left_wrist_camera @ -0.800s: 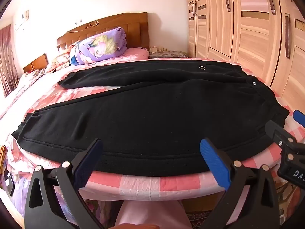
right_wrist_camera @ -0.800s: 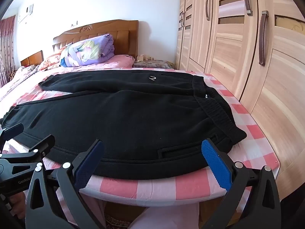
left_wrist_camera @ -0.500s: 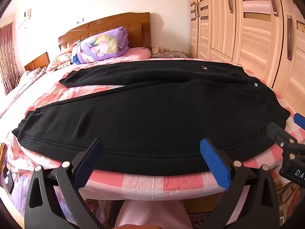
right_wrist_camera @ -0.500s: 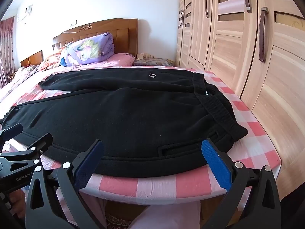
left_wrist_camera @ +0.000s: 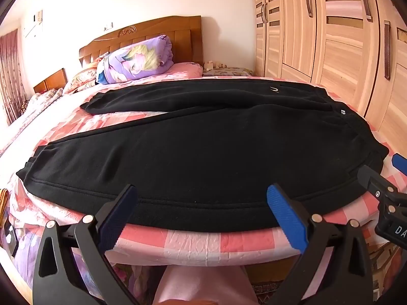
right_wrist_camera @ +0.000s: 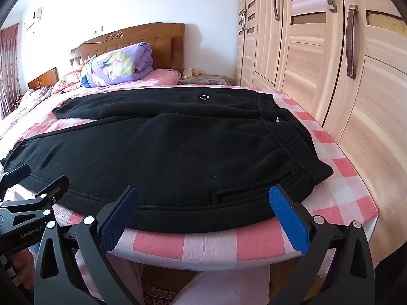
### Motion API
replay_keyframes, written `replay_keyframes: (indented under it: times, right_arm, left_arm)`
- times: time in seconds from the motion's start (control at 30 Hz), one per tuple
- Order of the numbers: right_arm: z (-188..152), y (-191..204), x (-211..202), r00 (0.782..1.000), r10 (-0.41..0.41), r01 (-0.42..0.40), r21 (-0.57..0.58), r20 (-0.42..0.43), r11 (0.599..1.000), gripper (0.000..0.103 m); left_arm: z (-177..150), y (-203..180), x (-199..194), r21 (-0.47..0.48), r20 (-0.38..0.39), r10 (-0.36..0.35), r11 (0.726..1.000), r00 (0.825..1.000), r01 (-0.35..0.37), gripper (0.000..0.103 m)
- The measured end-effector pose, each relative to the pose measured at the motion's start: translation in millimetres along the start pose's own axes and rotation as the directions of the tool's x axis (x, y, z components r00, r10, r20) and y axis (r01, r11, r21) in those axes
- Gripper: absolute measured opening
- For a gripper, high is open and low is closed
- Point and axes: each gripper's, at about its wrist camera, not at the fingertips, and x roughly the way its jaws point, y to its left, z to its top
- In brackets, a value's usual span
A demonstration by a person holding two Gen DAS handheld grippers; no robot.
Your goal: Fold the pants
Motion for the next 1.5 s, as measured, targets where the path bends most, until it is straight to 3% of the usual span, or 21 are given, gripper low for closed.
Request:
replay_keyframes:
  times: [1.5]
  right_arm:
    - [-4.7,-2.5,2.0,0.999,0.011,-0.010,0.023,-0.031,1.000,0.099]
  left_arm:
    - [-3.7,5.8,0.1,-0.006,-0.005,0.002,1.000,1.000,-0.002,0.102]
